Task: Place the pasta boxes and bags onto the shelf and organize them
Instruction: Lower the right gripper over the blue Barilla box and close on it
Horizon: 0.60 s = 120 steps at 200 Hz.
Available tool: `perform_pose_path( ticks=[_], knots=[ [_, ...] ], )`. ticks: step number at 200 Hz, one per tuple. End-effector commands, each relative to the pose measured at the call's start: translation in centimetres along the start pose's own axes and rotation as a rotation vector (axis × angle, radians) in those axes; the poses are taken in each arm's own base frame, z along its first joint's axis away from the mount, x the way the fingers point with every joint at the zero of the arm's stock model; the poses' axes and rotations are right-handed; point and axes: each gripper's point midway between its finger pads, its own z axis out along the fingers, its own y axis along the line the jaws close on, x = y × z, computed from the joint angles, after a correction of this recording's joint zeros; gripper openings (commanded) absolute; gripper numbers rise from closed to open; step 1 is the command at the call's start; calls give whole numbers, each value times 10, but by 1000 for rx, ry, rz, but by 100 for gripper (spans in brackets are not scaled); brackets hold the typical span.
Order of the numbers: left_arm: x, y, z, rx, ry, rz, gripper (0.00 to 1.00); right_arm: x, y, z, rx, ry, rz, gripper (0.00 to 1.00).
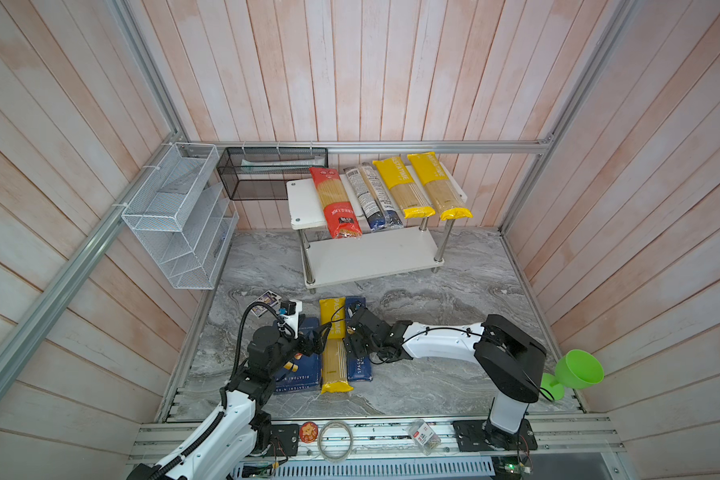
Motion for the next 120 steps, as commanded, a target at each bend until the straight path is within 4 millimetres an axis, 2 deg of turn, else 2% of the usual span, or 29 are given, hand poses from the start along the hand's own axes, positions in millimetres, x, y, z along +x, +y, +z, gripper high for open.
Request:
perform_pose_path(
  ticks=[1, 46, 73, 83, 94, 120],
  knots=[
    [-2, -5, 1, 24, -4, 16, 100, 5, -8, 4, 44, 30, -17, 91],
    [-2, -5, 1, 26, -4, 15, 100, 20, -28, -10, 83, 27, -9, 91],
    [-2, -4, 1, 21, -7, 15, 100, 36, -58, -17, 184, 72, -51, 91],
    [-2, -5, 1, 24, -7, 15, 100, 36, -66, -22, 197, 77, -59, 91],
    [-2, -4, 1, 23, -6, 15, 100, 32, -62, -29, 159, 64, -79, 91],
    [-2, -4, 1, 21, -5, 16, 100, 14, -30, -52, -37, -20, -110, 92]
  ],
)
